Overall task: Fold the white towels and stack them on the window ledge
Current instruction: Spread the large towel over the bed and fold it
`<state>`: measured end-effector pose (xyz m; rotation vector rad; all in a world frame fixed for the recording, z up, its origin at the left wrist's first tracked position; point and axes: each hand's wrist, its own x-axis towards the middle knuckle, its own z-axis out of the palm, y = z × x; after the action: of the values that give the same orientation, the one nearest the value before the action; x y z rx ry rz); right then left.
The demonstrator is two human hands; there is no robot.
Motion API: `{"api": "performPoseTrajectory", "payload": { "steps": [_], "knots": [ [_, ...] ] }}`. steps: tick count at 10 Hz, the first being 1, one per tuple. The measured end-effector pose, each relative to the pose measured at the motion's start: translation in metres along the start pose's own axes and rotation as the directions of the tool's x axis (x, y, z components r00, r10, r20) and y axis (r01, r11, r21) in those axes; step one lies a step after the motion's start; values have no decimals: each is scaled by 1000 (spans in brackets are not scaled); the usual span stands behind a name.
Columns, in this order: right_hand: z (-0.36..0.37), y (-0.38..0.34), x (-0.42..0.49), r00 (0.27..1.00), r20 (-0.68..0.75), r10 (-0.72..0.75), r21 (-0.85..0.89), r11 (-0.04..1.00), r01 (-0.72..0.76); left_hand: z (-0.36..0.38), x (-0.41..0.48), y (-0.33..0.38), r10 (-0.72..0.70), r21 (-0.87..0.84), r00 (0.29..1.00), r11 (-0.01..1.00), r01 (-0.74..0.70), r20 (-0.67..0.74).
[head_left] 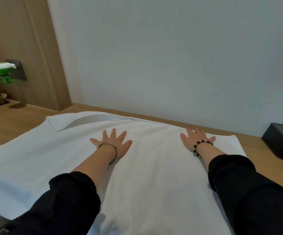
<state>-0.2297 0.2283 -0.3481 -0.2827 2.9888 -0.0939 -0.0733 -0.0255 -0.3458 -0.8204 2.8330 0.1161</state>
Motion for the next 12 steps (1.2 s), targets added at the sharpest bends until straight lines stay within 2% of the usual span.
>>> {"api": "performPoseTrajectory", "payload": {
  "steps": [3, 4, 5, 6, 7, 8, 9, 10, 11, 12],
  "knots": [
    [-4, -4, 13, 993, -92, 76, -18, 997, -78, 0, 16, 11, 18, -15, 1000, 1000, -18, -13],
    [-9, -43, 1, 995, -98, -26, -40, 999, 22, -2, 18, 11, 48, -49, 999, 998, -49, -20],
    [-10, -106, -12, 975, -64, -211, 48, 976, 214, -10, 17, -4, 116, -180, 990, 975, -129, -80],
    [-8, -167, -25, 937, -45, -348, 43, 936, 349, -5, 17, -40, 82, -482, 967, 855, -192, -240],
    [-3, -220, -32, 897, -11, -441, 62, 896, 441, -11, 18, -82, -155, -880, 969, 464, -99, -190],
    [8, -251, -36, 831, -70, -552, 80, 827, 557, -27, 23, -111, -192, -954, 977, -298, 29, 90],
    [22, -258, -30, 794, 9, -608, -7, 794, 608, -34, 31, -132, -211, -846, 963, -532, 29, 166],
    [26, -256, -25, 795, 42, -605, -44, 794, 606, -39, 44, -148, -181, -708, 959, -706, 29, 220],
    [26, -257, -25, 788, 25, -615, -33, 788, 615, -47, 65, -155, -157, -656, 963, -754, 27, 220],
    [27, -257, -23, 786, 26, -617, -18, 786, 618, -56, 84, -159, -186, -729, 977, -683, -52, 105]
  ]
}}
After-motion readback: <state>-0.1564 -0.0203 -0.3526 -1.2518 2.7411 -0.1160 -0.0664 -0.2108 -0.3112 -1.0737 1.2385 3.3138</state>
